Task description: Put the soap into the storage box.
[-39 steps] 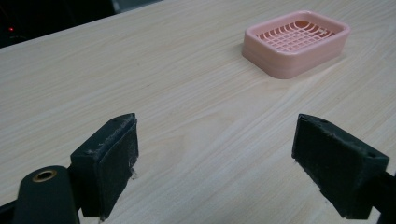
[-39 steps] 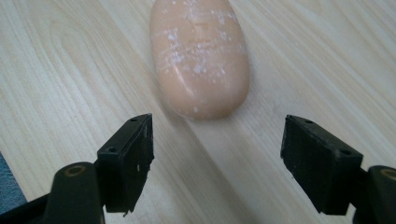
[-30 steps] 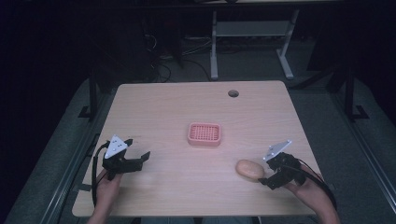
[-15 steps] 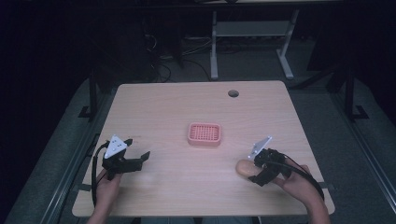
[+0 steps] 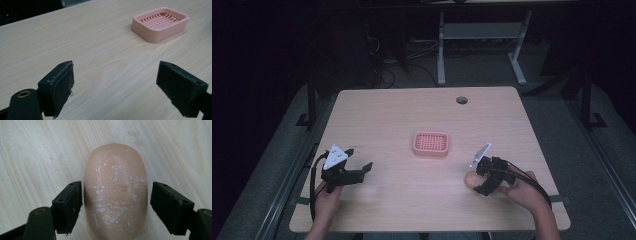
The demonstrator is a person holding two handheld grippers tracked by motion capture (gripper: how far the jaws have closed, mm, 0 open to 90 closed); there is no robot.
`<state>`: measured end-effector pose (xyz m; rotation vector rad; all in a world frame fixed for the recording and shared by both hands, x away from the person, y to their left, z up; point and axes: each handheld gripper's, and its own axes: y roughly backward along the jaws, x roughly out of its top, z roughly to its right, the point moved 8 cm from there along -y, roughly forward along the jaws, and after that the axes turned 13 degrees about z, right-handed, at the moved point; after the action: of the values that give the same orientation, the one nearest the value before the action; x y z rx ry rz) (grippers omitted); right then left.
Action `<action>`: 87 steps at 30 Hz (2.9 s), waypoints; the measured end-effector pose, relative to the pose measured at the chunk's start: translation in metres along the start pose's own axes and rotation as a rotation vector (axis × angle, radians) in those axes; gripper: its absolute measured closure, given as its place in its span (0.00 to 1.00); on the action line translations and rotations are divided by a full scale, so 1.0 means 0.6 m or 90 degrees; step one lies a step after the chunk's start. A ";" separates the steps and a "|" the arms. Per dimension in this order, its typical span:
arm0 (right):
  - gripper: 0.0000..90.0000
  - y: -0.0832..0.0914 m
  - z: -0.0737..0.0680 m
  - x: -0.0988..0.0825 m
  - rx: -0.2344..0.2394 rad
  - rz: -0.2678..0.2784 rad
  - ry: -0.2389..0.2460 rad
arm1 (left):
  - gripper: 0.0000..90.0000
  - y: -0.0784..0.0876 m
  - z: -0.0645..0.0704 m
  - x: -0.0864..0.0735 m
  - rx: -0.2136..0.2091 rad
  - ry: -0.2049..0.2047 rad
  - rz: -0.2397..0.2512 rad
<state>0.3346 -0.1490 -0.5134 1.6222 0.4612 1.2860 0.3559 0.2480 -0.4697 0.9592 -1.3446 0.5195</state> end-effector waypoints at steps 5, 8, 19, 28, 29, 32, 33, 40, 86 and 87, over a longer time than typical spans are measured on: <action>0.28 -0.006 0.000 0.003 0.004 -0.008 0.004 | 0.16 0.000 0.001 0.000 -0.001 -0.001 -0.002; 0.28 -0.009 -0.001 0.003 0.006 -0.012 0.006 | 0.16 0.000 0.001 0.000 -0.001 -0.001 -0.002; 0.34 -0.015 -0.001 0.004 0.011 -0.032 0.015 | 0.16 0.001 0.000 0.000 -0.001 -0.001 0.000; 0.35 -0.015 -0.002 0.006 0.011 -0.052 0.035 | 0.16 0.001 0.000 0.000 0.000 0.000 0.001; 0.35 -0.015 -0.003 0.008 0.016 -0.050 0.038 | 0.16 0.001 0.000 0.000 0.000 0.000 0.001; 0.35 -0.013 -0.005 0.011 0.020 -0.042 0.029 | 0.16 0.001 -0.001 0.000 0.001 0.000 0.002; 0.35 -0.008 -0.003 0.017 0.022 -0.029 0.028 | 0.16 0.001 -0.001 0.000 0.001 0.000 0.002; 0.35 0.005 -0.001 0.035 0.017 -0.014 0.040 | 0.16 0.001 0.000 0.000 0.000 -0.002 -0.002; 0.35 -0.025 0.040 0.131 0.074 0.002 0.055 | 0.16 0.002 0.000 0.001 -0.001 0.003 0.004; 0.35 -0.025 0.041 0.132 0.077 0.004 0.053 | 0.16 0.002 0.000 0.001 -0.001 0.003 0.004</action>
<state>0.3895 -0.0920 -0.4841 1.6744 0.5954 1.3562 0.3551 0.2483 -0.4686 0.9527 -1.3436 0.5246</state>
